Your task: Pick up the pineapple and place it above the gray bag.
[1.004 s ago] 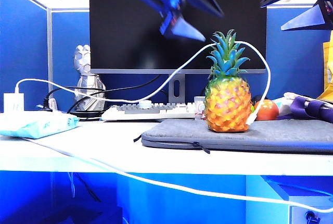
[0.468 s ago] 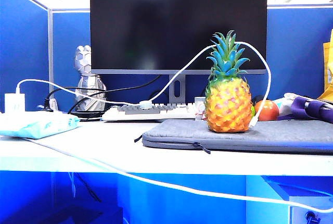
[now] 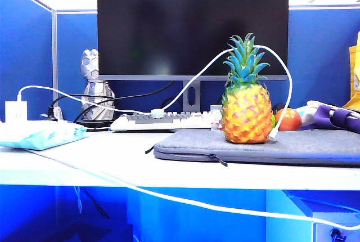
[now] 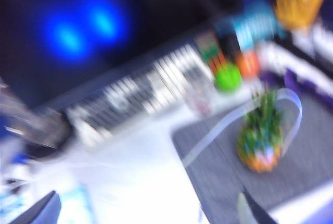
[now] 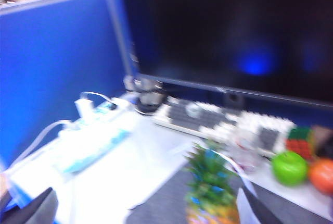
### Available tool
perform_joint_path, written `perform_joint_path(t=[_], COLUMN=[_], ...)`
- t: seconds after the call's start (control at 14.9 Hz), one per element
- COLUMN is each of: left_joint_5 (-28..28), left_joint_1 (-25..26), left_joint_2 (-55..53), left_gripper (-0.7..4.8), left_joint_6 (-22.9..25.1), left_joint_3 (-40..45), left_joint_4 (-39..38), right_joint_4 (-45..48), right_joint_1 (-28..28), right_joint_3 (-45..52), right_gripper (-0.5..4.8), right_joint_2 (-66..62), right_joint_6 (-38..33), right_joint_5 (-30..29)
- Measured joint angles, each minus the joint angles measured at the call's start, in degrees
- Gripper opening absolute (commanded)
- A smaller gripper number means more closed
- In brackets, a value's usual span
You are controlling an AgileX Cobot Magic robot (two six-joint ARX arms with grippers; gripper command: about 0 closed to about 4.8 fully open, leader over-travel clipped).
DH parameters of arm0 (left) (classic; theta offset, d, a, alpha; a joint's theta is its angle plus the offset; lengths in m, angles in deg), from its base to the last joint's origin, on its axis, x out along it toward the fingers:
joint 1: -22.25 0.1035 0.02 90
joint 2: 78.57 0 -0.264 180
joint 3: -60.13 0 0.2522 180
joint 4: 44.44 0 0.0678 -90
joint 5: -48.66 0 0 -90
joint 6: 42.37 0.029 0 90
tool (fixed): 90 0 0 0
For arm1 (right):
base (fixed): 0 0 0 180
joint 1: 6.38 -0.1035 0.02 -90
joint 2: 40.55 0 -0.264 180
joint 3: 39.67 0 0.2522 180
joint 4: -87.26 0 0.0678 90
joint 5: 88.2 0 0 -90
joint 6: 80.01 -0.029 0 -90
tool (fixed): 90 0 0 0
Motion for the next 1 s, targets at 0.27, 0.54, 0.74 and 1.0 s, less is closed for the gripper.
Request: perform_joint_path(t=[0.27, 0.54, 0.74, 1.0], left_joint_5=[11.3, 12.3, 11.6, 11.1], left_joint_1=[0.0, 0.0, -0.4, -0.7], left_joint_2=[10.9, 14.6, 14.2, 35.6], left_gripper=[4.79, 4.79, 4.79, 4.79], left_joint_6=[-2.9, -7.6, -8.1, -9.5], left_joint_3=[1.9, 25.7, 53.3, 90.8], left_joint_4=[0.0, 0.5, 2.1, 25.9], right_joint_4=[-5.5, 0.2, -3.1, -6.5], right_joint_1=[-0.7, -0.7, -0.7, -0.7], right_joint_3=[0.4, -0.1, -0.1, 0.0], right_gripper=[4.79, 4.79, 4.79, 4.79], right_joint_2=[4.5, 10.8, 12.5, 15.0], right_joint_6=[-0.3, -4.9, -7.0, -7.1], right_joint_5=[0.2, 2.7, 1.0, -0.5])
